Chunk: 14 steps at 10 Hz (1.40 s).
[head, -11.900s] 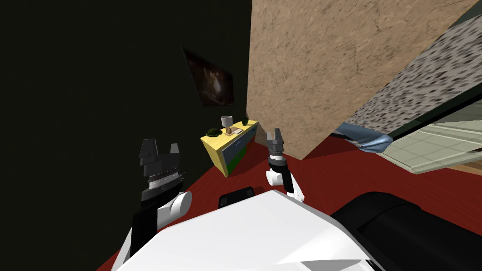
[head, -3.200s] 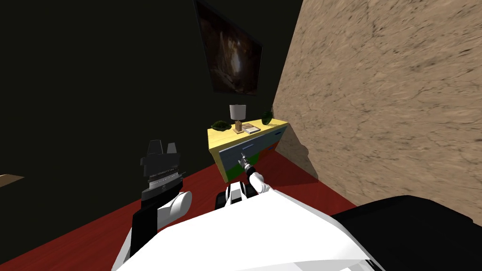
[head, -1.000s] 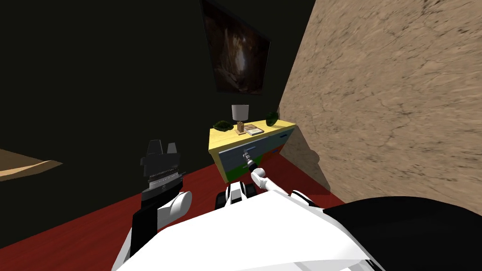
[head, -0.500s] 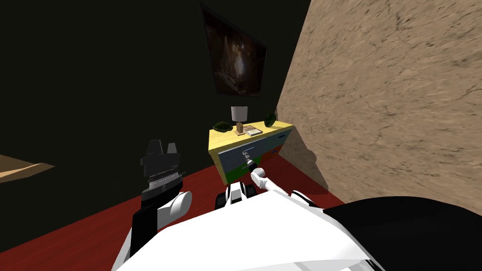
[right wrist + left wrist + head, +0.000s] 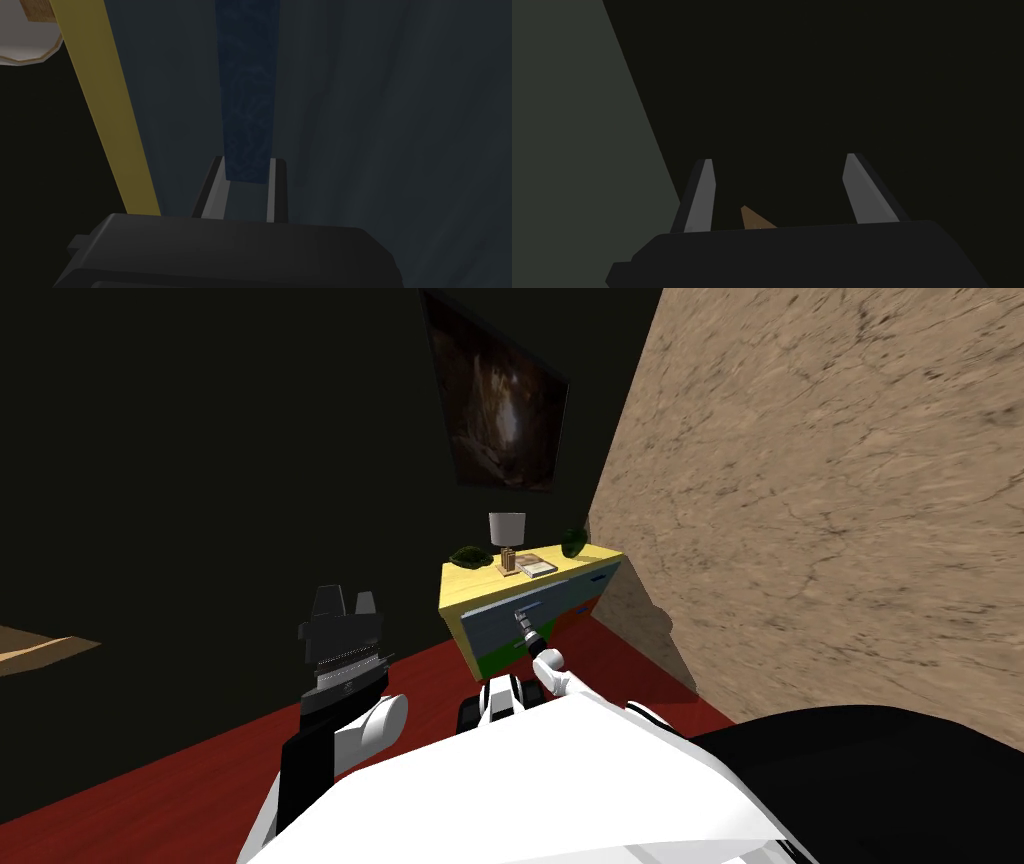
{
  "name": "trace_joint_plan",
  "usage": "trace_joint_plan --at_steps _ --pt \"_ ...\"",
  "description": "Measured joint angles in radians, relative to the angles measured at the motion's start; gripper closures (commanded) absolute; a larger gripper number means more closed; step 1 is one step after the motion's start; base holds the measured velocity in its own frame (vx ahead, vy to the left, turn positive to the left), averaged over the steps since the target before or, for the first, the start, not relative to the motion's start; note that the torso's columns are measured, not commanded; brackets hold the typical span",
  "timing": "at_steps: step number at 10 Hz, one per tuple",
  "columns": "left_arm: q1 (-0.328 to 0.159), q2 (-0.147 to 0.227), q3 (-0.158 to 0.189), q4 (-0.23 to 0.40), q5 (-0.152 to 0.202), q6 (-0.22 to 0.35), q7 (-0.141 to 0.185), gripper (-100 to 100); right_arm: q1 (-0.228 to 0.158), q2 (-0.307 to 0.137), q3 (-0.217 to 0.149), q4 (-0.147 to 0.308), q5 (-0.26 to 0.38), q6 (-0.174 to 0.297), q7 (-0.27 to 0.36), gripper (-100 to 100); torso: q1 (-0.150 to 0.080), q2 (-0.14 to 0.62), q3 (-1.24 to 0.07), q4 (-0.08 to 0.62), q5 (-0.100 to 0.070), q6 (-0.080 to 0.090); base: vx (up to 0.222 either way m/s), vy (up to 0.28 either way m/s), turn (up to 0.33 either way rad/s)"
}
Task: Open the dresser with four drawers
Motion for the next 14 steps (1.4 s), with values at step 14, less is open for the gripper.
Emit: trace_joint_plan --at_steps 14 --pt "0.0 0.0 0.0 0.0 0.0 0.0 0.0 0 0.073 -0.139 -0.094 -0.002 -0.394 0.133 0.194 100 -0.004 -0.003 -0.002 -0.001 -0.003 0.001 -0.084 -0.015 0.278"
